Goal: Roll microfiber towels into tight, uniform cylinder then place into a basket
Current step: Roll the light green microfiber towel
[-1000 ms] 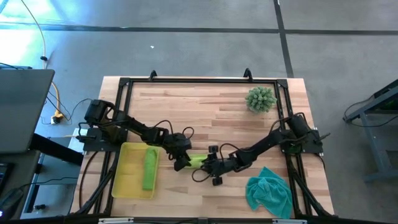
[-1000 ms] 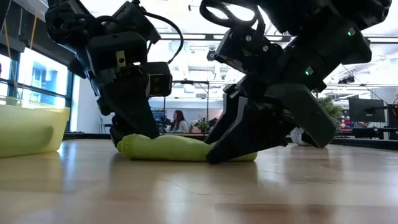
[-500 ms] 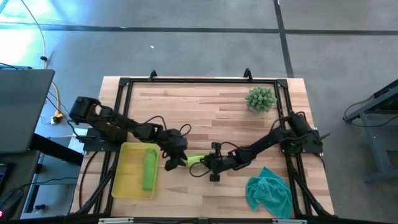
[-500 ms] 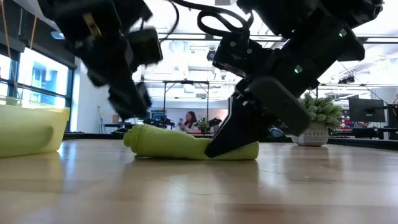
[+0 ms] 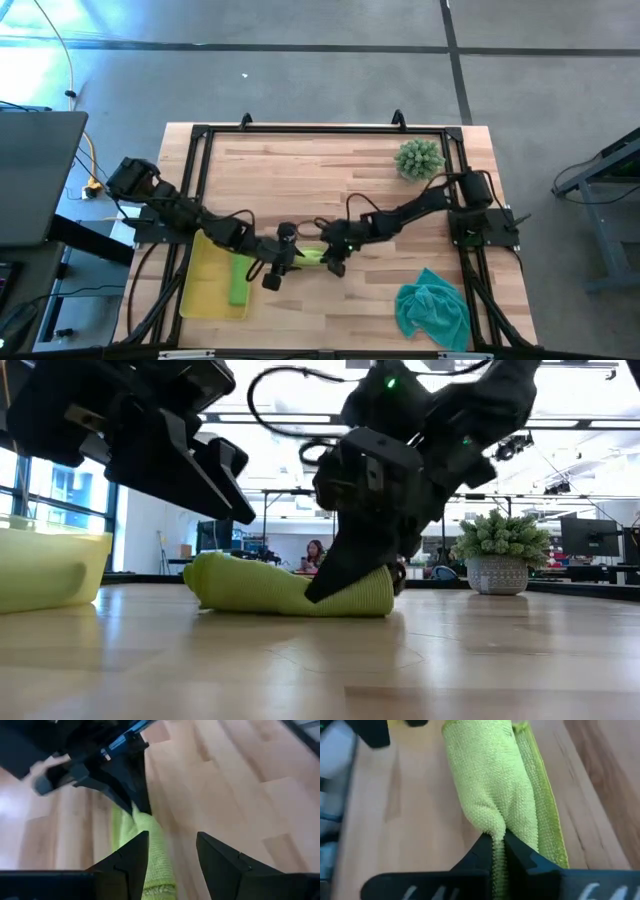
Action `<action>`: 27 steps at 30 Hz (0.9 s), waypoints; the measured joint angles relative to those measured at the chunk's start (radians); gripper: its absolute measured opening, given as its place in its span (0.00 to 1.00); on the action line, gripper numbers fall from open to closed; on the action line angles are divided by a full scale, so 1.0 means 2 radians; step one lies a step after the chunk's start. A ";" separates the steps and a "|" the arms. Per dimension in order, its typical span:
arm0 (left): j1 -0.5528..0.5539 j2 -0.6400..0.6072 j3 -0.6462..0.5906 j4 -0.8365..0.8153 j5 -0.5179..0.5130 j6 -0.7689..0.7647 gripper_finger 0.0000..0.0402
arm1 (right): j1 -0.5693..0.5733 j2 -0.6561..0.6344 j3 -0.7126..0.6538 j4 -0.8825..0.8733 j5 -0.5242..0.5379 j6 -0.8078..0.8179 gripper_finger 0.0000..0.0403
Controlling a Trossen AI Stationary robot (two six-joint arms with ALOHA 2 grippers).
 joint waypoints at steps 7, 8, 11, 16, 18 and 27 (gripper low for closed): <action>-0.017 0.016 0.001 0.008 -0.074 0.000 0.39 | -0.037 0.001 0.000 0.011 -0.078 0.051 0.01; -0.017 0.019 0.000 0.003 -0.082 0.000 0.40 | -0.039 0.001 0.000 0.011 -0.079 0.052 0.01; -0.015 0.042 0.001 0.028 -0.078 -0.001 0.41 | -0.042 0.001 0.000 0.011 -0.078 0.062 0.01; -0.014 0.095 0.001 0.080 -0.081 0.007 0.44 | -0.043 0.001 0.000 0.011 -0.077 0.065 0.01; -0.014 0.113 0.001 0.105 -0.098 0.008 0.44 | -0.043 0.001 0.000 0.011 -0.076 0.066 0.01; -0.005 0.154 0.001 0.139 -0.120 -0.035 0.34 | -0.043 0.001 0.000 0.012 -0.072 0.065 0.01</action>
